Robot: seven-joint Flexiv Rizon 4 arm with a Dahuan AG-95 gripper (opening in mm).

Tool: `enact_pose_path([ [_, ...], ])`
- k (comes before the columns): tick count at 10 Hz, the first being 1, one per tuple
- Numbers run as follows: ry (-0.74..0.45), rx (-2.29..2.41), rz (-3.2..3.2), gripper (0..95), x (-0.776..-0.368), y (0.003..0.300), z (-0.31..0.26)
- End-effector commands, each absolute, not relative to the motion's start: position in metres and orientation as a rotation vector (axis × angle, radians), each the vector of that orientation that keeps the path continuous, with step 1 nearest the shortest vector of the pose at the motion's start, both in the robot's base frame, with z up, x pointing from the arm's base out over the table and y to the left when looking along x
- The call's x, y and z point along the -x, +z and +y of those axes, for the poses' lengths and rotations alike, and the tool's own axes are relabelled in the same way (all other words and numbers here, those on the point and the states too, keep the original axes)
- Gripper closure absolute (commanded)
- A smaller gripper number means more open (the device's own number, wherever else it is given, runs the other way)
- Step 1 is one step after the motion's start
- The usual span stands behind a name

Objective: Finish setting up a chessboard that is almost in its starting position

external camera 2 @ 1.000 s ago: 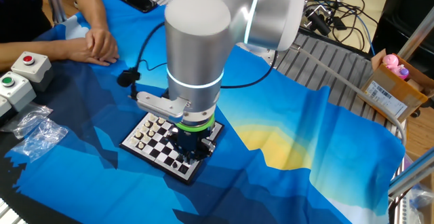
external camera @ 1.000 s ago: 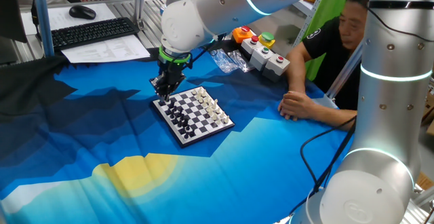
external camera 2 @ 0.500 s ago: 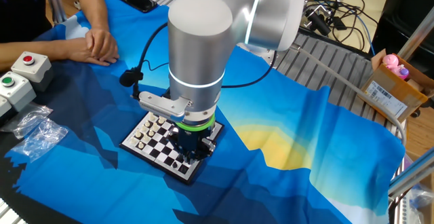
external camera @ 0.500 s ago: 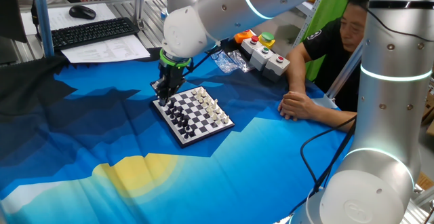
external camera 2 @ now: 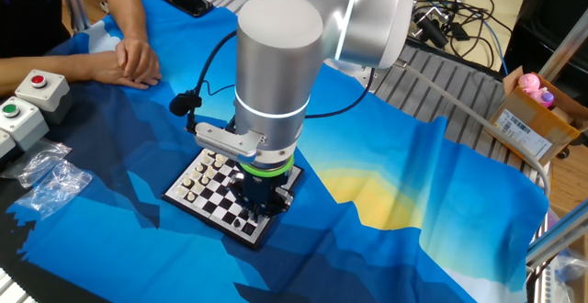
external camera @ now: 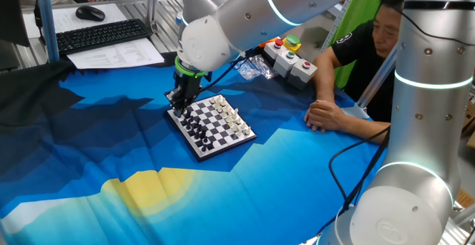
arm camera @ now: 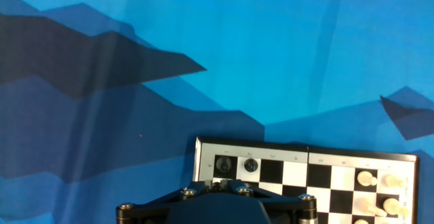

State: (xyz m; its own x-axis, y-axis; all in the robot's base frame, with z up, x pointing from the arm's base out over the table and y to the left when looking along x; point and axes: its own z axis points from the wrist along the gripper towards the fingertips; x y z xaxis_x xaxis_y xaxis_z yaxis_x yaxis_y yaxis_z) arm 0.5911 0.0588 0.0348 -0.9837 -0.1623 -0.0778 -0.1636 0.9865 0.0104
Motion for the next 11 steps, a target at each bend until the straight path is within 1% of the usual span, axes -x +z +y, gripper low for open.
enact_pose_path([
  [1, 0.018, 0.252, 3.046, 95.0, -0.5913, 0.033, 0.0575],
  [2, -0.008, 0.269, 3.038, 95.0, -0.591, 0.0323, 0.057],
  [11, -0.016, 0.278, 3.026, 95.0, -0.5904, 0.028, 0.0569],
])
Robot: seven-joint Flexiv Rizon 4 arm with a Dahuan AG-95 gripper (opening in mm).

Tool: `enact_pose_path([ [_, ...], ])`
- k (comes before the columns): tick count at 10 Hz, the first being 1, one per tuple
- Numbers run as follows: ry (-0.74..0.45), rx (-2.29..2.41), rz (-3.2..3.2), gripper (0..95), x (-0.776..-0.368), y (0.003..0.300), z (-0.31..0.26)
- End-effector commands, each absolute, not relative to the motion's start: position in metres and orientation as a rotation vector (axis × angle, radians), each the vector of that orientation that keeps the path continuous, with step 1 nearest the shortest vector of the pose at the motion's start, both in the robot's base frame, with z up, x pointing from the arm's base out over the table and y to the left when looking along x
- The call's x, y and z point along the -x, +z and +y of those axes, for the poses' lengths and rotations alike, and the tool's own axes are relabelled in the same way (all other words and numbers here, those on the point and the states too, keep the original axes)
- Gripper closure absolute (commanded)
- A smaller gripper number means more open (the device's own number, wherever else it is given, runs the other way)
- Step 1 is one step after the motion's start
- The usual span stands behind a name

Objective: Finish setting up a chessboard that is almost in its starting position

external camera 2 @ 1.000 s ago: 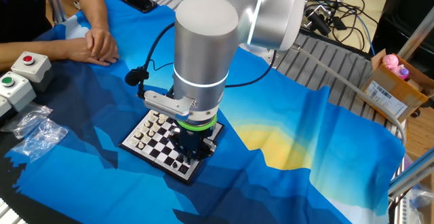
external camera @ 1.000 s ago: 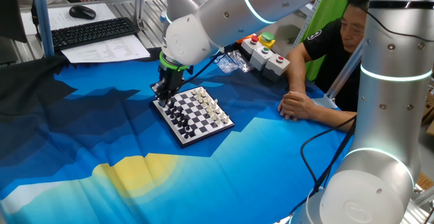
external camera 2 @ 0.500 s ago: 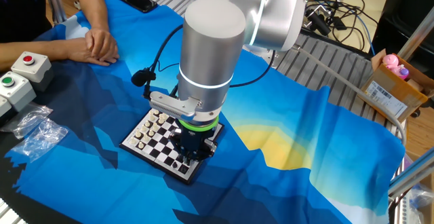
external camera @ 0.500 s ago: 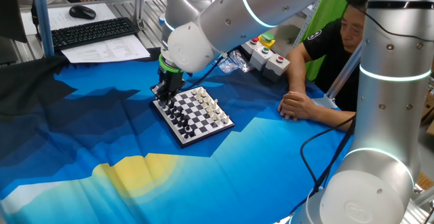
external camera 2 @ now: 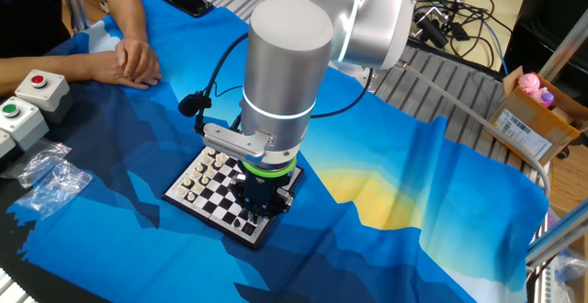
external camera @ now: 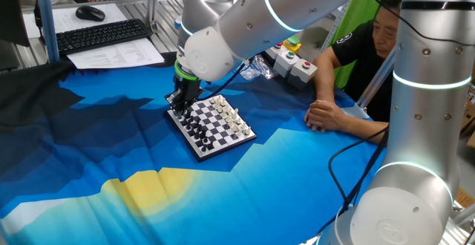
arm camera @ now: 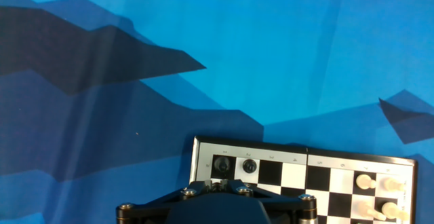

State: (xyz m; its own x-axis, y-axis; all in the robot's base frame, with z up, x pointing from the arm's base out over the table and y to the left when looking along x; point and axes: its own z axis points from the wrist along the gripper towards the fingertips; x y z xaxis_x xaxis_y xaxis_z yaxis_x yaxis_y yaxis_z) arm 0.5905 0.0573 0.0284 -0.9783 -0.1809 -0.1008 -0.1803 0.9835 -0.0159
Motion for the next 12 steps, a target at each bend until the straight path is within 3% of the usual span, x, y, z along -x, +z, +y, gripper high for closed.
enact_pose_path([
  [1, -0.019, 0.279, 3.025, 95.0, -0.5904, 0.028, 0.0569],
  [12, -0.041, 0.281, 3.023, 95.0, -0.5906, 0.0284, 0.0561],
])
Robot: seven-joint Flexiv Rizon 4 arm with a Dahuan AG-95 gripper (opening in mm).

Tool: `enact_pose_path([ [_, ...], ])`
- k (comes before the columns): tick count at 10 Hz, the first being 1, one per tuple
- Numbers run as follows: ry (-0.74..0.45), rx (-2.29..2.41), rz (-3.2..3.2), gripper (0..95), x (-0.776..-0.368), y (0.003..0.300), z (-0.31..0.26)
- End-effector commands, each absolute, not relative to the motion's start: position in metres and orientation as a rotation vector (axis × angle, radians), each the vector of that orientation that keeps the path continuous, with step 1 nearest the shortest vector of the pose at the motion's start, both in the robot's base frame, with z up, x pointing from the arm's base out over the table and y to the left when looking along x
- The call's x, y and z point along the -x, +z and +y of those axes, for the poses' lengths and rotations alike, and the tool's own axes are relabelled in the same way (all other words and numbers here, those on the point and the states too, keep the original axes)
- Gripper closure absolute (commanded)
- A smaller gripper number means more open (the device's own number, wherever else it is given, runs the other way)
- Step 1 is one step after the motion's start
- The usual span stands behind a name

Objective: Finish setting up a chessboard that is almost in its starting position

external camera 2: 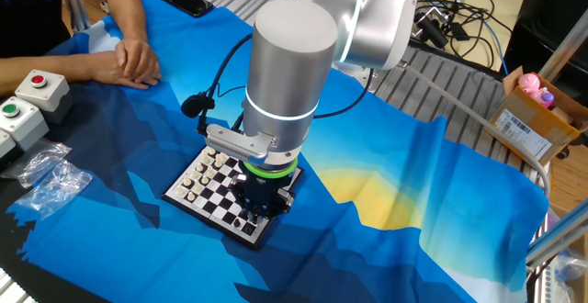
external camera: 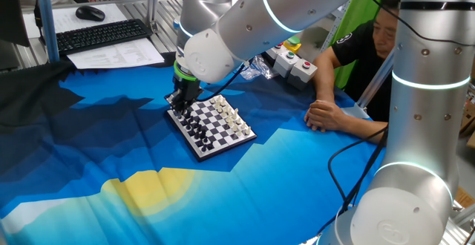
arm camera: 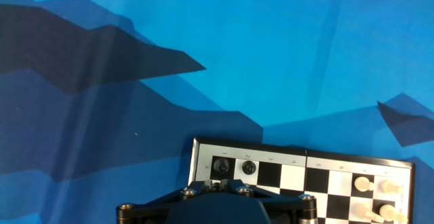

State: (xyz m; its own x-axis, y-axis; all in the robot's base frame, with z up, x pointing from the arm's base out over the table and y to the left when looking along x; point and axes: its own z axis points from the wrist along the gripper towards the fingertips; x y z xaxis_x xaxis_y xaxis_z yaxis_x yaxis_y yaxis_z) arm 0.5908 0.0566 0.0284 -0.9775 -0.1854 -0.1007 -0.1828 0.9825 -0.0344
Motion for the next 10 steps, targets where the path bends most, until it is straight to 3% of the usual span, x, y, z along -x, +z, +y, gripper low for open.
enact_pose_path([
  [1, -0.047, 0.284, 3.022, 95.0, -0.591, 0.0287, 0.0559],
  [3, -0.052, 0.287, 3.022, 95.0, -0.5912, 0.0288, 0.0558],
  [4, -0.053, 0.288, 3.022, 76.0, -0.5912, 0.0288, 0.0558],
  [10, -0.054, 0.293, 3.022, 76.0, -0.5912, 0.0287, 0.0558],
])
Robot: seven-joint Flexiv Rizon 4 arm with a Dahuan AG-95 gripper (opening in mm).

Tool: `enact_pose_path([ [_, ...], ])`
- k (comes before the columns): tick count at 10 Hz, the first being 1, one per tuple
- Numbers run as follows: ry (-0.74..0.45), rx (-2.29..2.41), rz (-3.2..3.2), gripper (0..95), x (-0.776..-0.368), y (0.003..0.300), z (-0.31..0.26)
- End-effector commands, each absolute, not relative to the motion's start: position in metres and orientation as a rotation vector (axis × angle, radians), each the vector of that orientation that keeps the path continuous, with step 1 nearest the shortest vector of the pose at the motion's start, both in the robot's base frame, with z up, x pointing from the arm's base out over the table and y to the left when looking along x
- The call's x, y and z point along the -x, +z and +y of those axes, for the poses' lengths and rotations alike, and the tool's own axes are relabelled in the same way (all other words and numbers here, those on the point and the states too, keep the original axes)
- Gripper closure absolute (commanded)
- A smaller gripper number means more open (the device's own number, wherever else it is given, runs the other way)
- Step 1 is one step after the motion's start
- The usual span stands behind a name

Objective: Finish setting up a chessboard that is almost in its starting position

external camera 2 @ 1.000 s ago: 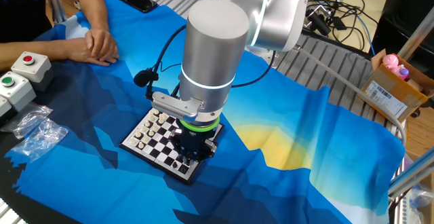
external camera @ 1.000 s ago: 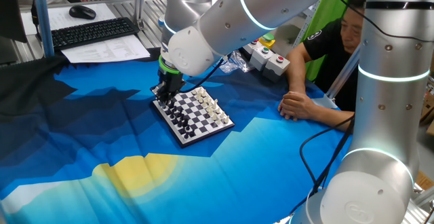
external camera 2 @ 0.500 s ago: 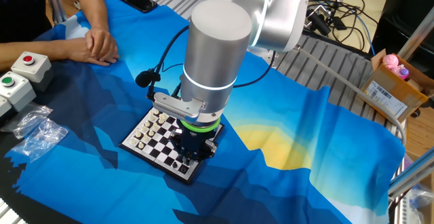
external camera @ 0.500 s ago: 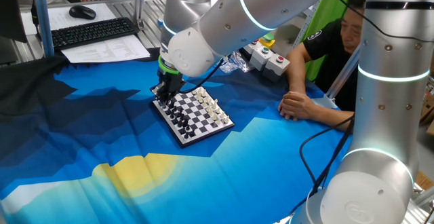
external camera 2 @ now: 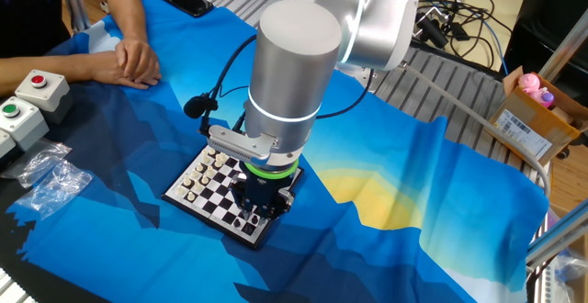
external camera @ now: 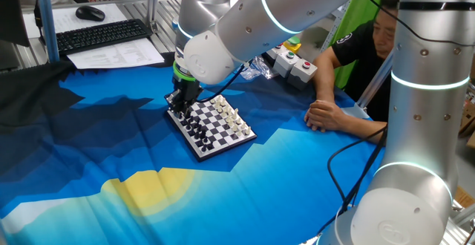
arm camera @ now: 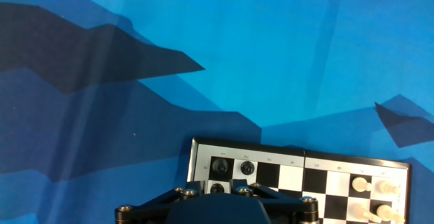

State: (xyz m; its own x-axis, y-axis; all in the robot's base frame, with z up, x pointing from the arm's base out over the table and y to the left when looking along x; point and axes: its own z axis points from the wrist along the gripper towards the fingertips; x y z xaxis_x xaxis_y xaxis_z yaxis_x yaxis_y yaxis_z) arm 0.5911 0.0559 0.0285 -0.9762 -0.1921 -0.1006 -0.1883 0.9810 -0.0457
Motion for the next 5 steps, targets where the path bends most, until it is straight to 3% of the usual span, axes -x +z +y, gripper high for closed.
enact_pose_path([
  [1, -0.051, 0.296, 3.023, 76.0, -0.5912, 0.0287, 0.0558],
  [2, -0.049, 0.298, 3.025, 76.0, -0.5913, 0.0298, 0.0557],
  [3, -0.047, 0.3, 3.027, 95.0, -0.5915, 0.0314, 0.0556],
  [5, -0.037, 0.3, 3.034, 95.0, -0.592, 0.0367, 0.0554],
])
